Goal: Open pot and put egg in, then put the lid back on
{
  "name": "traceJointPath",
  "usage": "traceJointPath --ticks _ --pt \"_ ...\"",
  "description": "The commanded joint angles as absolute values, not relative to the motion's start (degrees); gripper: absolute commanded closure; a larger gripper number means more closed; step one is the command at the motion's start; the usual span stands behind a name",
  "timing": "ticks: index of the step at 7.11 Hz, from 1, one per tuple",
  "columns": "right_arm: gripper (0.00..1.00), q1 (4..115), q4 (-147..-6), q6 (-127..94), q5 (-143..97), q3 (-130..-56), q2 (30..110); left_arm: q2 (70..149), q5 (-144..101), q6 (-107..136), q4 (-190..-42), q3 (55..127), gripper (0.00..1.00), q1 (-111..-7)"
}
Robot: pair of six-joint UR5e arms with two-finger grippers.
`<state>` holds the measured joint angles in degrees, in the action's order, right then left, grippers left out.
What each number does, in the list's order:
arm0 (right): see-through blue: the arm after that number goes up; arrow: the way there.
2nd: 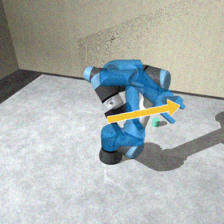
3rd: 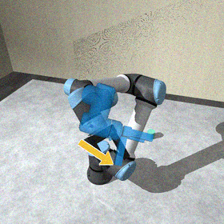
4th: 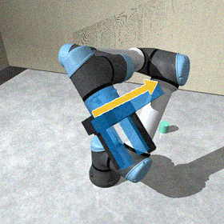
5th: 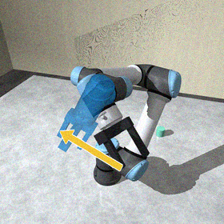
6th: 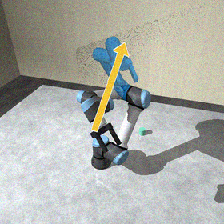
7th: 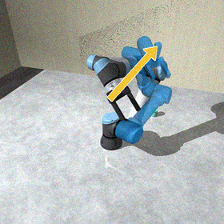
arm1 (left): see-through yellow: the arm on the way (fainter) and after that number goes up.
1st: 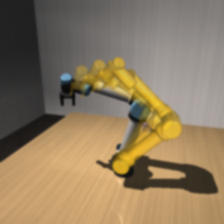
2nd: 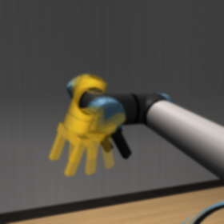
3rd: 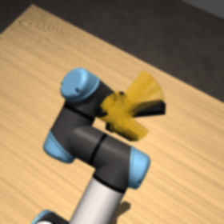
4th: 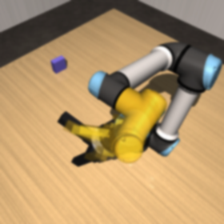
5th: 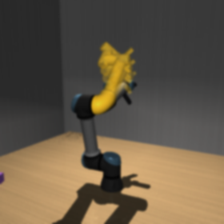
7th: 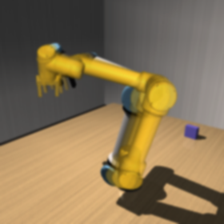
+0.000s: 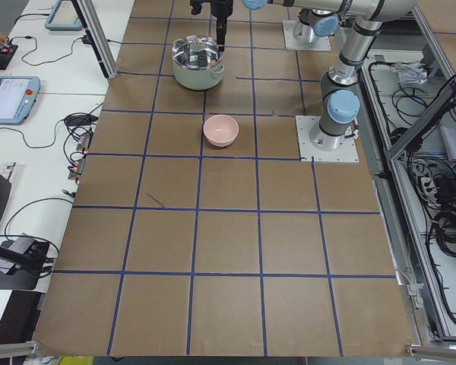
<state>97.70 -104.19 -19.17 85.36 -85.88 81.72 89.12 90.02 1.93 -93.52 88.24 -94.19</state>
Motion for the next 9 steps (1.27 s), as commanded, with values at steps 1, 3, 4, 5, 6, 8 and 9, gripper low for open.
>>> traceJointPath --ticks 1,3,4,5,6,8,9 --pt "0.0 86.98 -89.72 -3.34 88.39 -86.39 89.89 89.12 90.09 1.93 -93.52 88.24 0.0 -94.22" --pt "0.0 85.42 -86.75 -0.35 89.57 -87.88 90.53 89.12 90.0 1.93 -93.52 88.24 0.0 -94.22" --pt "0.0 85.52 -87.27 -0.7 89.65 -89.02 90.61 89.12 90.09 1.93 -93.52 88.24 0.0 -94.22" --pt "0.0 85.52 -87.19 -0.18 89.56 -89.29 90.62 89.12 90.09 1.93 -93.52 88.24 0.0 -94.22" --pt "0.0 85.52 -87.19 -0.09 89.39 -89.38 90.62 89.12 90.09 1.85 -93.52 88.24 0.0 -94.22" --pt "0.0 85.61 -86.92 -0.18 89.65 -89.38 90.79 89.12 90.09 1.85 -93.52 88.24 0.0 -94.22" --pt "0.0 85.61 -87.01 -0.18 89.47 -89.47 90.7 89.12 90.09 1.85 -93.52 88.24 0.0 -94.22"
